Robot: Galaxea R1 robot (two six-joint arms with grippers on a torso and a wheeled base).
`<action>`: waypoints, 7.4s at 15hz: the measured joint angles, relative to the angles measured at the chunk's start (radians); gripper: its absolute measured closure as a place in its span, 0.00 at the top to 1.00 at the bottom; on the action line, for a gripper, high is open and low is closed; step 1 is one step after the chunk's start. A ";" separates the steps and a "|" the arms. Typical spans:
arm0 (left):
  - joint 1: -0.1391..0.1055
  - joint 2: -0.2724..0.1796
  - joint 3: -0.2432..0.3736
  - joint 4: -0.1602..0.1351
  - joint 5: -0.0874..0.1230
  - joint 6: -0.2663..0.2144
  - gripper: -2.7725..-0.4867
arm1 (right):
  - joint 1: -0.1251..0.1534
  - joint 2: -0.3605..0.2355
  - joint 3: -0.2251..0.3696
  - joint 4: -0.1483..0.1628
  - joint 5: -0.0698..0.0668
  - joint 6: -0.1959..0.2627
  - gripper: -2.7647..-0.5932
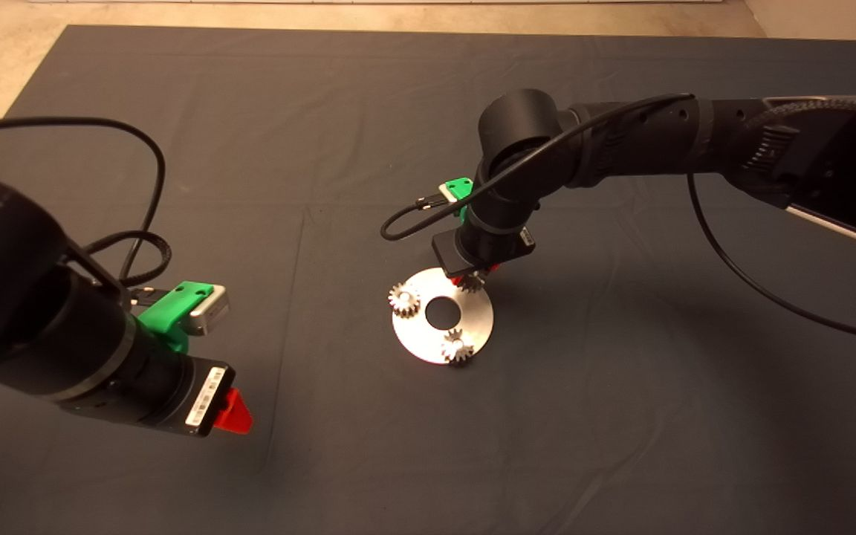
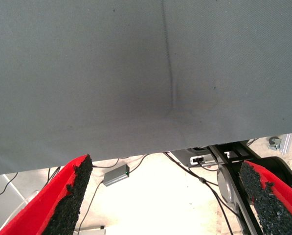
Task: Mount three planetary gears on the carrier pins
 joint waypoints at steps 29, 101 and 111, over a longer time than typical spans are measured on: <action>0.000 0.000 0.000 0.000 0.000 0.000 0.74 | -0.013 0.002 -0.020 -0.005 -0.003 0.000 0.20; -0.004 0.040 -0.003 -0.047 0.000 -0.026 0.74 | 0.124 -0.579 0.823 0.127 -0.002 0.403 0.86; -0.004 0.038 0.004 -0.056 0.000 -0.036 0.81 | 0.126 -0.609 0.845 0.139 -0.003 0.410 0.92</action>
